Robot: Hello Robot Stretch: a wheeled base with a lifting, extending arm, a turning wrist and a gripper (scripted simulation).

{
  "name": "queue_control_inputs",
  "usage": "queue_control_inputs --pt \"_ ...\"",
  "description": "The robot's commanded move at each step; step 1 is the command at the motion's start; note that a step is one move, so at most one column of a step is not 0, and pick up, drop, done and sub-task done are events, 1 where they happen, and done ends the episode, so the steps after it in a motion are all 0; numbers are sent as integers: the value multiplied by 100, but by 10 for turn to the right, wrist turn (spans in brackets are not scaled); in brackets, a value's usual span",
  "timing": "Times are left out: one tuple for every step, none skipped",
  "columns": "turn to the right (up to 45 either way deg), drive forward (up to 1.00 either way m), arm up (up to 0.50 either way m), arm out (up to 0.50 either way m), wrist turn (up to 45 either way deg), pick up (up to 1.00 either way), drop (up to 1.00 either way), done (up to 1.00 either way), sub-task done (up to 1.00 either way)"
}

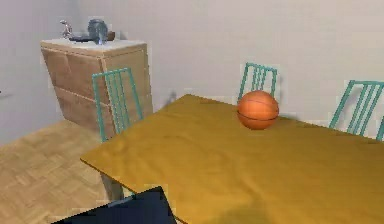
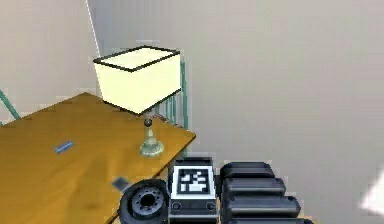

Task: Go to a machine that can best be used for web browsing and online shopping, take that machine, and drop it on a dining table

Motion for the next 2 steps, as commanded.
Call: queue_control_inputs --pt "-450 0 0 0 0 0 0 0 0" --pt "-450 0 0 0 0 0 0 0 0"
